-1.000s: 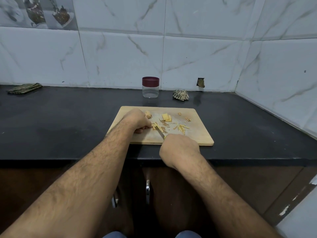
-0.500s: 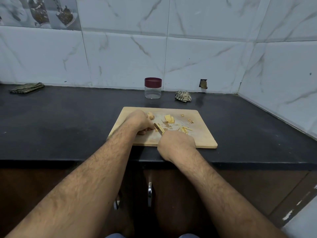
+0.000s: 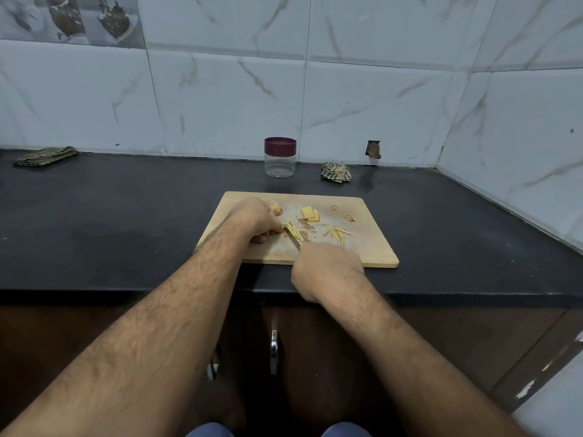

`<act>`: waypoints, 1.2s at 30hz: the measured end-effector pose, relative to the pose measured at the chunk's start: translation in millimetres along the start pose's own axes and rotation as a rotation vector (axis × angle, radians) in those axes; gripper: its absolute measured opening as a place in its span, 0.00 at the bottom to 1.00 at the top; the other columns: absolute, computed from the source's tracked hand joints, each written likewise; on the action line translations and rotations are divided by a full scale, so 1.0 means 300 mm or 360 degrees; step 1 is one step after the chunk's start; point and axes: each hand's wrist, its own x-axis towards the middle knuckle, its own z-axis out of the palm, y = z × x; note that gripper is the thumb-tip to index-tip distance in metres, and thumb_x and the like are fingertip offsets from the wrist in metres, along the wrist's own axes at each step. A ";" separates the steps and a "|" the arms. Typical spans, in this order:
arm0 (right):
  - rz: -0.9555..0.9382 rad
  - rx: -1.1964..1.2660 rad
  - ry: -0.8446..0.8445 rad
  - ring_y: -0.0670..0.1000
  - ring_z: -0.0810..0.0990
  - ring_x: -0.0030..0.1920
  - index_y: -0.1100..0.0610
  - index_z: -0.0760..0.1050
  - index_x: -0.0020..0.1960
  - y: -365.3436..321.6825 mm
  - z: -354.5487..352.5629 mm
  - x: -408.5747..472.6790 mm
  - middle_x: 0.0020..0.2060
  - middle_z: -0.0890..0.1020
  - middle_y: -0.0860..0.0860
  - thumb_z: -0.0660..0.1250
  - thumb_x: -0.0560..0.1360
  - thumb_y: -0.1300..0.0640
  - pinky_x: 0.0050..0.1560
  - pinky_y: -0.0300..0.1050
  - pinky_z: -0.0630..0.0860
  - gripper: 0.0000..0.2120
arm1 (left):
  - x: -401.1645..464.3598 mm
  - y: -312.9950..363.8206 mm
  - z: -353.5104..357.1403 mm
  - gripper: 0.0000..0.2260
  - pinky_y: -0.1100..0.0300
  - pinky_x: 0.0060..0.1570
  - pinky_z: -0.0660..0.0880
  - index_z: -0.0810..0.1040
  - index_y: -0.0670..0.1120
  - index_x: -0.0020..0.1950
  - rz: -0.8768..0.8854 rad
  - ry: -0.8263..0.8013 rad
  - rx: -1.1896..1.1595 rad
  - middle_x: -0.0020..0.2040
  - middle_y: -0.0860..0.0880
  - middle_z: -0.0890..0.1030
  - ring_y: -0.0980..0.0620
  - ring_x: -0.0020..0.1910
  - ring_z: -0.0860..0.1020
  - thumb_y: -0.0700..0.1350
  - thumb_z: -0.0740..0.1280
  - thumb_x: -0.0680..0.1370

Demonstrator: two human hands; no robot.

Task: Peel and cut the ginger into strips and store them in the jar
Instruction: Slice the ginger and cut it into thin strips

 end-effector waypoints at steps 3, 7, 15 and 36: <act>0.0034 0.0010 0.0006 0.53 0.71 0.46 0.54 0.73 0.64 0.025 0.014 -0.025 0.54 0.78 0.52 0.61 0.78 0.60 0.44 0.48 0.68 0.15 | 0.001 -0.001 -0.002 0.04 0.55 0.46 0.78 0.79 0.45 0.40 0.0012 -0.0009 -0.0009 0.35 0.47 0.79 0.49 0.33 0.74 0.40 0.73 0.73; 0.0029 0.0017 0.0016 0.52 0.71 0.46 0.54 0.73 0.63 0.028 0.010 -0.036 0.49 0.75 0.51 0.61 0.78 0.60 0.44 0.47 0.68 0.15 | -0.003 0.002 -0.002 0.04 0.55 0.45 0.78 0.79 0.45 0.41 0.0006 -0.0019 -0.0008 0.37 0.46 0.80 0.49 0.31 0.74 0.40 0.73 0.73; 0.0042 0.0053 0.0005 0.53 0.72 0.46 0.54 0.73 0.64 0.036 0.012 -0.045 0.46 0.73 0.51 0.61 0.78 0.60 0.43 0.48 0.70 0.15 | -0.002 -0.002 -0.003 0.06 0.56 0.44 0.78 0.79 0.46 0.38 0.0015 -0.0011 -0.0030 0.35 0.47 0.80 0.50 0.31 0.74 0.41 0.74 0.73; 0.0042 0.0158 0.0063 0.54 0.72 0.46 0.57 0.74 0.62 0.000 -0.013 0.020 0.51 0.78 0.53 0.60 0.78 0.60 0.44 0.47 0.70 0.14 | 0.010 -0.004 -0.011 0.06 0.59 0.41 0.79 0.79 0.43 0.39 -0.0089 -0.0050 -0.0105 0.34 0.47 0.79 0.53 0.27 0.74 0.41 0.74 0.73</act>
